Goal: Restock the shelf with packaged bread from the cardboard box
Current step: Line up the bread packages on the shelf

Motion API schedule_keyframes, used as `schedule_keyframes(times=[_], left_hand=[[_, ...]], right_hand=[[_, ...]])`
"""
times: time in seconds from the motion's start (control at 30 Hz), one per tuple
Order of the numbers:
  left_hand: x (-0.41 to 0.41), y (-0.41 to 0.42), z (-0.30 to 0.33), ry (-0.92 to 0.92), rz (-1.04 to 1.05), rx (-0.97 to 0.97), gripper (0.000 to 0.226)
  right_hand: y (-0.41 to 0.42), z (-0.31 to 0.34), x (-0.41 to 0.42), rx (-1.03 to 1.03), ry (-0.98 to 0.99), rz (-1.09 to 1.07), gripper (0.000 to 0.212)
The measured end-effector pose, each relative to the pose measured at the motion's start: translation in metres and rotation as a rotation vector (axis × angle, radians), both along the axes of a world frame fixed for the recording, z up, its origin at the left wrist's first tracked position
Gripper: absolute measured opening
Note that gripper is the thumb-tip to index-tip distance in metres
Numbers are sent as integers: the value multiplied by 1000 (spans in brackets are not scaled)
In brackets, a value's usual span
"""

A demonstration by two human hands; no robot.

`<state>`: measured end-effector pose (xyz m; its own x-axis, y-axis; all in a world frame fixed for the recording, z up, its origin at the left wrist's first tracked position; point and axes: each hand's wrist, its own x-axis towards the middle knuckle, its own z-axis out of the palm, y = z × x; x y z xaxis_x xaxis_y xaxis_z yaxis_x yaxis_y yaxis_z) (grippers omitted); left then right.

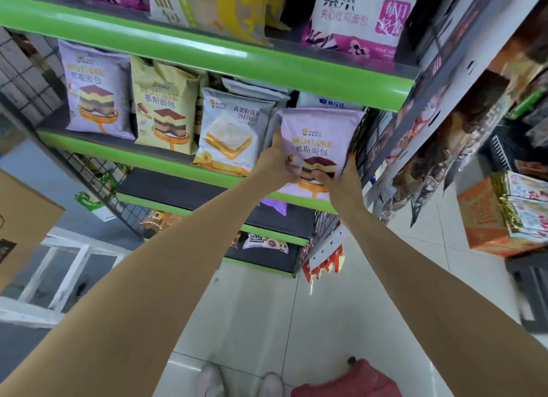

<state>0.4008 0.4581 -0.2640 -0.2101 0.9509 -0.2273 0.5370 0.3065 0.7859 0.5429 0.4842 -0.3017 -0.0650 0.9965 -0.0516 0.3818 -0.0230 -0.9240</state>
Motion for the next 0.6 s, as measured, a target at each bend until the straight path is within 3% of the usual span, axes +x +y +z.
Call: schedule_keyframes(times=[0.1,0.23,0.47,0.6], left_hand=[[2,15,-5,-25,65,27,30],[3,34,-15,78,159,173,30],[0,33,-13,260,3,23,43],[2,27,-10,237,66,16,38]], right_hand=[[16,2,-7,61,-56,-10,63],[35,1,-15,114,-177,-54,68],[21,-11,-7,-77,-341,-51,75],[0,4,-14,101,-352,-156,77]])
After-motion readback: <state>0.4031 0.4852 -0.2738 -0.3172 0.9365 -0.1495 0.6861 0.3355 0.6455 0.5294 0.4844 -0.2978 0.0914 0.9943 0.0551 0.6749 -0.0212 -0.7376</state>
